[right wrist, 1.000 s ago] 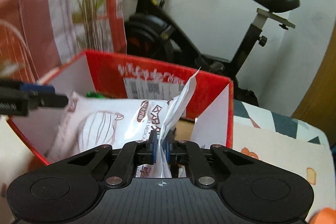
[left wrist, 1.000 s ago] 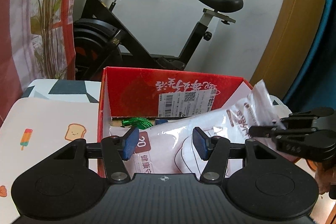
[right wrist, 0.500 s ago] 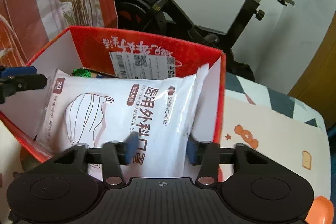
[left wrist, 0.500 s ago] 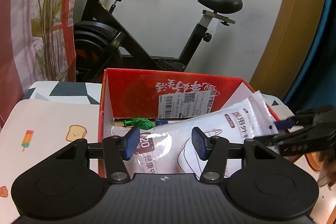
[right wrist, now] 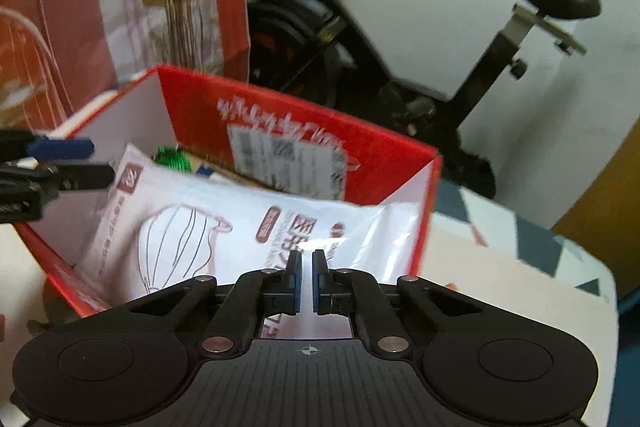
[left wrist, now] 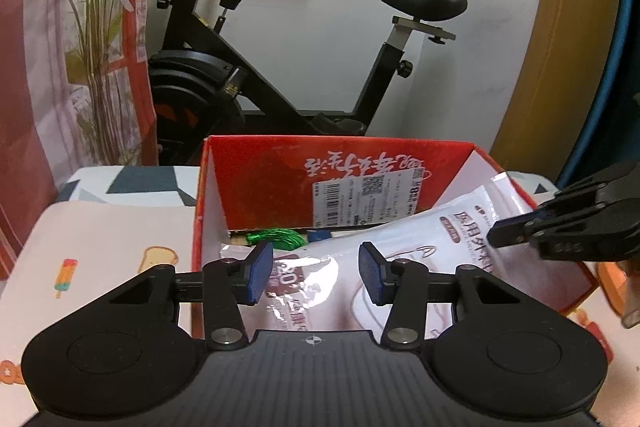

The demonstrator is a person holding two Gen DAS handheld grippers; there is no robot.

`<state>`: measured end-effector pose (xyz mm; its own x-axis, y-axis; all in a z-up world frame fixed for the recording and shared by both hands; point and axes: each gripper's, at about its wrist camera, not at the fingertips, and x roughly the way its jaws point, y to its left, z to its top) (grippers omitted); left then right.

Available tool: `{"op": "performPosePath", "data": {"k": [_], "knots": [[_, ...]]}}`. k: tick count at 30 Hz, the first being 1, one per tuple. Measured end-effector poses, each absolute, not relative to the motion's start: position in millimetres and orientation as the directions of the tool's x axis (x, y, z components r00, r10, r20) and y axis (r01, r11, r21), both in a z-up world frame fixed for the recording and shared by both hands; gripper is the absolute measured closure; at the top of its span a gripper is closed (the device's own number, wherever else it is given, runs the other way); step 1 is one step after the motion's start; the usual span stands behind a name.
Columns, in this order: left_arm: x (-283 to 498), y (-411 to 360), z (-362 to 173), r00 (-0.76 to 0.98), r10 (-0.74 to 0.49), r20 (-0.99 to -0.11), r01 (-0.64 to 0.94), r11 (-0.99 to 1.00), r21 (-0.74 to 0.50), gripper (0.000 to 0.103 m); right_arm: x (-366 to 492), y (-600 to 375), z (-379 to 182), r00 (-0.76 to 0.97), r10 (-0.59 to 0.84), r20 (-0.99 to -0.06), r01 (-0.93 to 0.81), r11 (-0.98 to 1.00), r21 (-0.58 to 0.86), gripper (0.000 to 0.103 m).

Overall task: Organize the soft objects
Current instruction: 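Lower the mask bag into the box and open both grippers, then withdraw both grippers and move them to the black glove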

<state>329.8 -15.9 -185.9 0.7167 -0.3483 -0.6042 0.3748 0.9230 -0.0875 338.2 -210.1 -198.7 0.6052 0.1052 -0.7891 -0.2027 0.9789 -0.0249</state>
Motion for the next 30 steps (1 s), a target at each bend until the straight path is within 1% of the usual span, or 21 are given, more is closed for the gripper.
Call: {"op": "performPosePath", "data": {"k": [7, 12, 19, 22, 24, 25, 27, 28, 29, 30], "knots": [[335, -12, -187, 0.721, -0.331, -0.608, 0.361, 0.929, -0.078, 0.058, 369, -199, -236, 0.495, 0.073, -0.866, -0.169, 0.986, -0.014, 0.098], [337, -13, -191, 0.714, -0.33, -0.617, 0.365, 0.928, -0.073, 0.058, 375, -194, -253, 0.409, 0.077, -0.909, -0.18, 0.984, 0.002, 0.102], [334, -13, -191, 0.714, -0.33, -0.618, 0.364, 0.928, -0.075, 0.058, 375, -195, -255, 0.395, 0.082, -0.915, -0.174, 0.985, 0.013, 0.101], [329, -13, -188, 0.719, -0.327, -0.614, 0.366, 0.928, -0.065, 0.058, 371, -197, -250, 0.434, 0.077, -0.897, -0.161, 0.987, 0.007, 0.096], [326, -13, -185, 0.723, -0.322, -0.611, 0.364, 0.929, -0.059, 0.058, 365, -197, -245, 0.471, 0.074, -0.879, -0.152, 0.988, 0.002, 0.084], [323, -12, -184, 0.726, -0.32, -0.609, 0.363, 0.93, -0.057, 0.058, 361, -198, -242, 0.486, 0.076, -0.87, -0.148, 0.989, 0.004, 0.081], [318, -12, -180, 0.731, -0.317, -0.604, 0.362, 0.931, -0.051, 0.058, 351, -196, -234, 0.521, 0.086, -0.849, -0.141, 0.99, 0.014, 0.065], [314, -11, -178, 0.734, -0.315, -0.602, 0.36, 0.932, -0.048, 0.058, 346, -194, -230, 0.536, 0.09, -0.84, -0.141, 0.99, 0.016, 0.06], [311, -11, -177, 0.736, -0.314, -0.599, 0.36, 0.932, -0.046, 0.058, 341, -192, -225, 0.552, 0.093, -0.828, -0.14, 0.99, 0.018, 0.048], [308, -10, -175, 0.74, -0.312, -0.596, 0.359, 0.932, -0.044, 0.058, 336, -191, -221, 0.565, 0.092, -0.82, -0.136, 0.991, 0.017, 0.039]]}}
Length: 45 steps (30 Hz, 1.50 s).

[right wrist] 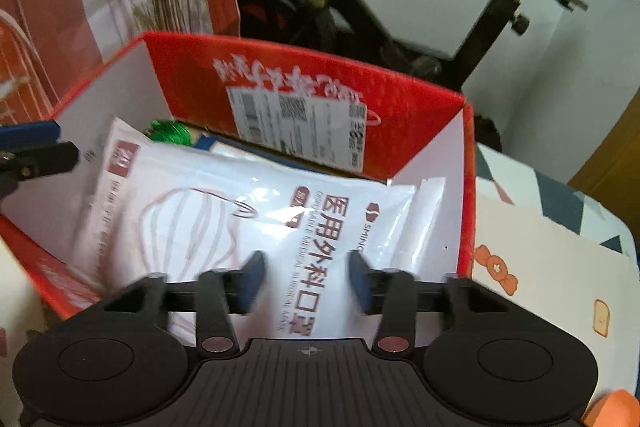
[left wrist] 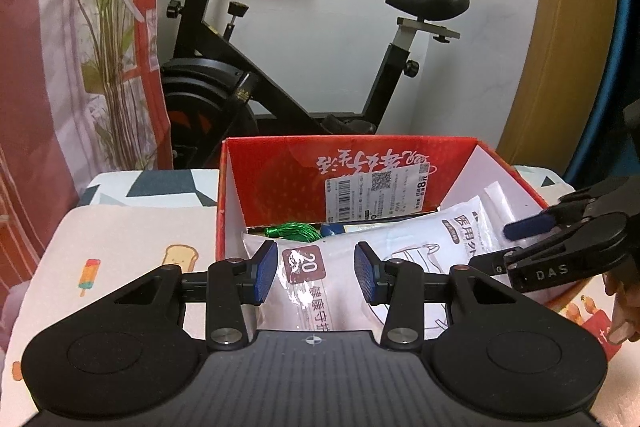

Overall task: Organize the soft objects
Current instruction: 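Withdraw both grippers and move them to the black glove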

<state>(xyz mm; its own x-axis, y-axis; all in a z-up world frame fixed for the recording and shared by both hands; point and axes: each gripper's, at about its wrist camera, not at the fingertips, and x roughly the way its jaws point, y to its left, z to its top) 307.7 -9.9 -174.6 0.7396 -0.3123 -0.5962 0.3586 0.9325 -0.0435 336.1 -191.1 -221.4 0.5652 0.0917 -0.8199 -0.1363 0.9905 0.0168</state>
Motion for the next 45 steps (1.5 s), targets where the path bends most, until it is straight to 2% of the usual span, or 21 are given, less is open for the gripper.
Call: {"op": "performPosePath", "data": {"k": [2, 4, 6, 8, 12, 28, 35, 39, 45], "knots": [[301, -9, -171, 0.744, -0.31, -0.592, 0.357, 0.933, -0.039, 0.056, 325, -189, -213, 0.591, 0.086, -0.802, -0.127, 0.992, 0.013, 0.033], [293, -7, -169, 0.746, -0.313, -0.588, 0.356, 0.933, -0.045, 0.042, 315, -188, -207, 0.61, 0.091, -0.787, -0.127, 0.992, 0.017, 0.027], [284, -4, -166, 0.75, -0.319, -0.579, 0.351, 0.934, -0.061, 0.012, 308, -189, -201, 0.624, 0.099, -0.775, -0.123, 0.992, 0.027, 0.004], [274, -1, -163, 0.759, -0.327, -0.564, 0.349, 0.934, -0.072, 0.005, 299, -189, -197, 0.641, 0.11, -0.759, -0.117, 0.992, 0.045, 0.001], [258, 1, -163, 0.756, -0.316, -0.573, 0.344, 0.937, -0.063, 0.0, 278, -186, -190, 0.669, 0.123, -0.733, -0.115, 0.991, 0.061, 0.0], [178, 23, -207, 0.705, -0.325, -0.63, 0.316, 0.94, -0.131, 0.0, 156, -193, -185, 0.811, 0.127, -0.571, -0.053, 0.988, 0.145, 0.0], [166, 16, -243, 0.656, -0.311, -0.687, 0.33, 0.937, -0.109, 0.0, 117, -181, -226, 0.786, 0.122, -0.606, -0.03, 0.987, 0.159, 0.0], [161, 13, -259, 0.627, -0.311, -0.714, 0.335, 0.935, -0.113, 0.0, 108, -167, -255, 0.735, 0.093, -0.671, -0.018, 0.993, 0.118, 0.0], [159, 13, -273, 0.602, -0.308, -0.736, 0.33, 0.936, -0.121, 0.0, 103, -158, -282, 0.654, 0.123, -0.746, -0.018, 0.989, 0.148, 0.0]]}}
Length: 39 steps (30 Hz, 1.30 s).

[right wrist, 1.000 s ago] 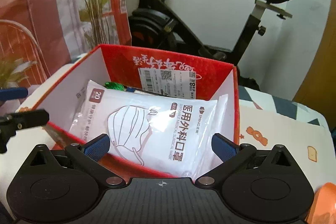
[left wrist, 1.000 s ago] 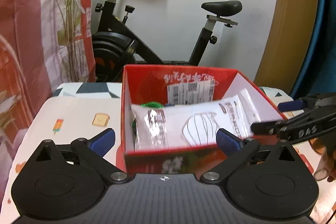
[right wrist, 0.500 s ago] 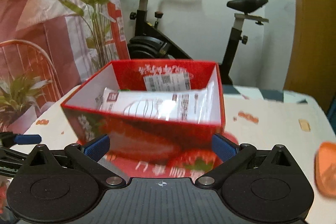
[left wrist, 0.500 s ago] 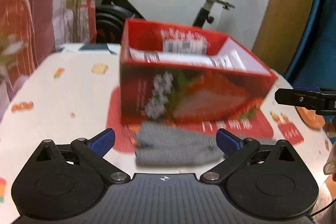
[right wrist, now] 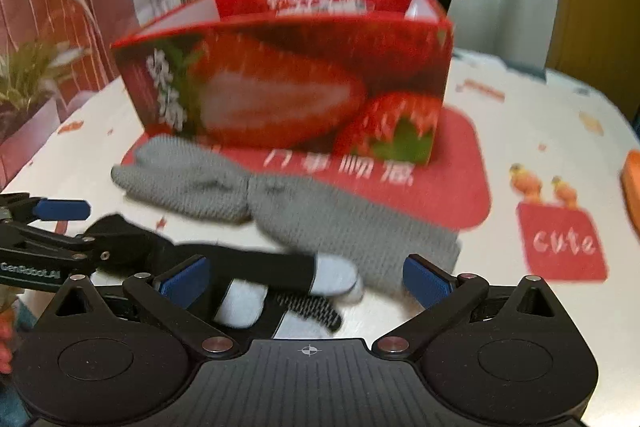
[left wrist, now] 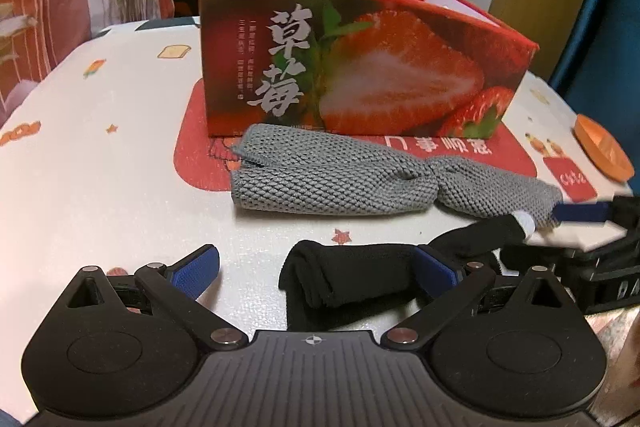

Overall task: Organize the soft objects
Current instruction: 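Withdraw both grippers and move them to the black glove, then close the left gripper on the glove cuff while the right gripper grasps its fingers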

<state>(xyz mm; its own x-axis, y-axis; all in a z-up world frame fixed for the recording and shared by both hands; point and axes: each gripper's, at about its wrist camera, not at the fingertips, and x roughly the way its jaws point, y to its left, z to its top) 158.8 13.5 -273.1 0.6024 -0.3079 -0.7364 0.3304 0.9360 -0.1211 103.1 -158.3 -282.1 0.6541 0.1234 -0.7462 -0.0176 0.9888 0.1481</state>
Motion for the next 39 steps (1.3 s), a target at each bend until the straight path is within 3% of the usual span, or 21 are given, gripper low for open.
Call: {"op": "performPosePath", "data": {"k": [5, 39], "knots": [[159, 23, -282, 0.589, -0.336, -0.735, 0.291, 0.937, -0.196, 0.0, 104, -155, -291, 0.615, 0.131, -0.778, -0.008, 0.987, 0.159, 0.0], [157, 25, -284, 0.587, -0.365, -0.723, 0.335, 0.922, -0.193, 0.0, 105, -149, -305, 0.594, 0.106, -0.798, 0.004, 0.991, 0.135, 0.0]]}}
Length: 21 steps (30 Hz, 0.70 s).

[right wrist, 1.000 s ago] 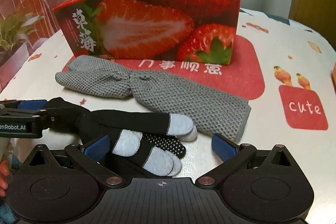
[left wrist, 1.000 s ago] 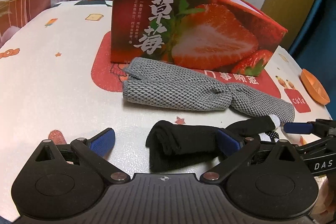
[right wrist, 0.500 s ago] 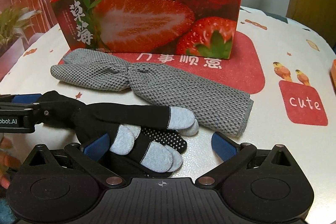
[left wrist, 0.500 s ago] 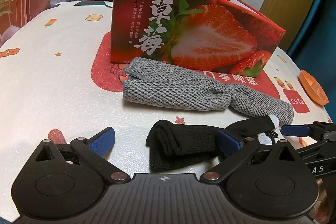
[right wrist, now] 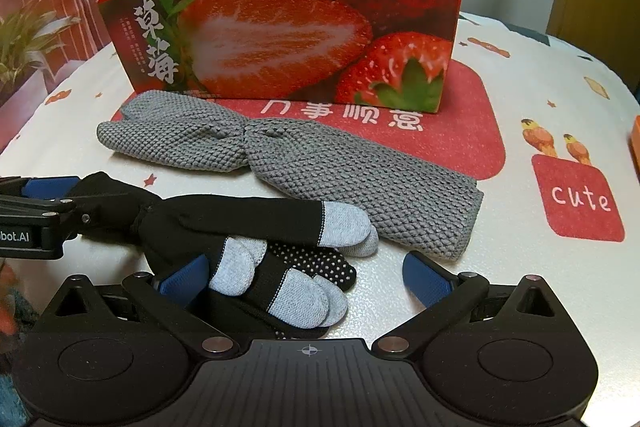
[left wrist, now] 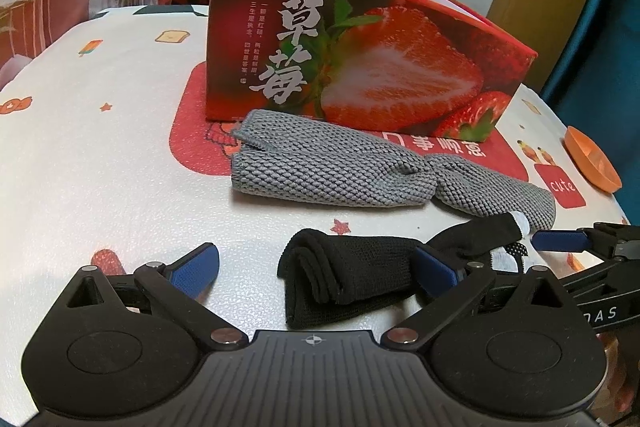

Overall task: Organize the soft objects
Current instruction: 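Close the left gripper on the glove cuff while the right gripper grasps its fingers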

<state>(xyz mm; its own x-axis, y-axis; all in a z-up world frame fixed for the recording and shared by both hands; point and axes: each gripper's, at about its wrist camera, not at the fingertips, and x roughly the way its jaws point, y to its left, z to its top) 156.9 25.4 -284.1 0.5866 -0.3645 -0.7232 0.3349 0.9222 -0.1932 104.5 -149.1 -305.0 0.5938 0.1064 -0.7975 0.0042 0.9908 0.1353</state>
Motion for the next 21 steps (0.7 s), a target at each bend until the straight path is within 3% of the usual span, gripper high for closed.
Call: {"op": "performPosePath", "data": {"k": [4, 7, 8, 11, 15, 21], "knots": [[155, 26, -283, 0.586, -0.369, -0.721, 0.338, 0.921, -0.196, 0.003, 104, -148, -305, 0.593, 0.116, -0.797, -0.008, 0.99, 0.138, 0.0], [153, 26, -280, 0.579, -0.413, -0.703, 0.371, 0.901, -0.224, 0.024, 103, -147, -304, 0.593, 0.139, -0.793, -0.031, 0.988, 0.15, 0.004], [153, 26, -280, 0.571, -0.433, -0.697, 0.382, 0.892, -0.241, 0.034, 102, -146, -303, 0.594, 0.148, -0.791, -0.042, 0.987, 0.153, 0.01], [150, 25, -279, 0.572, -0.44, -0.692, 0.389, 0.888, -0.243, 0.037, 101, -142, -301, 0.598, 0.178, -0.781, -0.081, 0.983, 0.163, 0.021], [149, 26, -278, 0.567, -0.464, -0.68, 0.398, 0.878, -0.266, 0.059, 100, -142, -299, 0.603, 0.204, -0.772, -0.097, 0.978, 0.182, 0.036], [146, 24, -273, 0.586, -0.455, -0.67, 0.415, 0.879, -0.235, 0.073, 98, -141, -295, 0.591, 0.275, -0.758, -0.138, 0.961, 0.242, 0.068]]}}
